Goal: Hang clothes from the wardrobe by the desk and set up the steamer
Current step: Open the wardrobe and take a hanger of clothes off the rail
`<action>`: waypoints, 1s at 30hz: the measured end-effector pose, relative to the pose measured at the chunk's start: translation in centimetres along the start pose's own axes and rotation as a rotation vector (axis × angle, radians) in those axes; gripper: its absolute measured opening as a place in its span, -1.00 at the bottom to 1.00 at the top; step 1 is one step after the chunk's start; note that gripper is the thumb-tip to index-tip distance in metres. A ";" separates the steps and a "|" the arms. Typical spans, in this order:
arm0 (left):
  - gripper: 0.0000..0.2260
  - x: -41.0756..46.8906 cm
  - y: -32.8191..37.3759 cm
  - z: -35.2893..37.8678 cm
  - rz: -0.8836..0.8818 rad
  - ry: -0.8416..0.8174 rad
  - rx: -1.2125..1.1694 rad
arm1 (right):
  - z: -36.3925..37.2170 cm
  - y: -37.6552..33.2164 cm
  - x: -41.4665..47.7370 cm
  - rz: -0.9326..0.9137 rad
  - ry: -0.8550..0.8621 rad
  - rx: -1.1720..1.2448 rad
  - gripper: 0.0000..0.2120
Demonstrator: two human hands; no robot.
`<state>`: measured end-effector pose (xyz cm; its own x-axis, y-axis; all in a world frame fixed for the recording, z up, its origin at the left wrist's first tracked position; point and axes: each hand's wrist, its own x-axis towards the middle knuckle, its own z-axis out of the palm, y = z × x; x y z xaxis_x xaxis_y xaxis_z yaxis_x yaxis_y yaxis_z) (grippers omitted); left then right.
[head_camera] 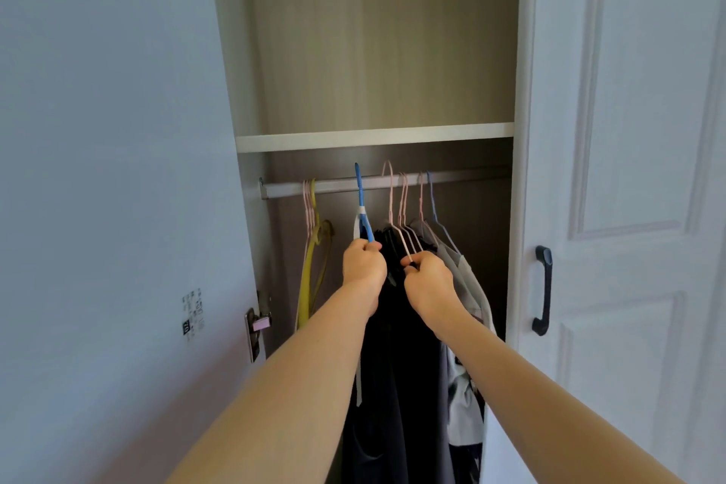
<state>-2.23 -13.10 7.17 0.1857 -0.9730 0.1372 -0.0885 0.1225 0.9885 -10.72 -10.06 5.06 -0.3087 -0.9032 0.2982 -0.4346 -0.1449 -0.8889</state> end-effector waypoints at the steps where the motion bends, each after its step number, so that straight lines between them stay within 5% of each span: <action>1: -0.76 -0.5 -0.1 -0.3 -0.011 0.002 -0.005 | -0.3 0.0 -0.8 0.003 -0.004 -0.003 -0.83; 30: -0.84 -29.9 6.4 -12.0 -0.185 -0.238 -0.387 | -13.5 -10.4 -30.8 0.000 -0.008 -0.028 -0.84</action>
<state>3.40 19.11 10.12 -0.0689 -0.9975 -0.0164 0.3036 -0.0366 0.9521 -8.13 24.76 9.83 -0.3016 -0.9065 0.2954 -0.4579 -0.1340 -0.8789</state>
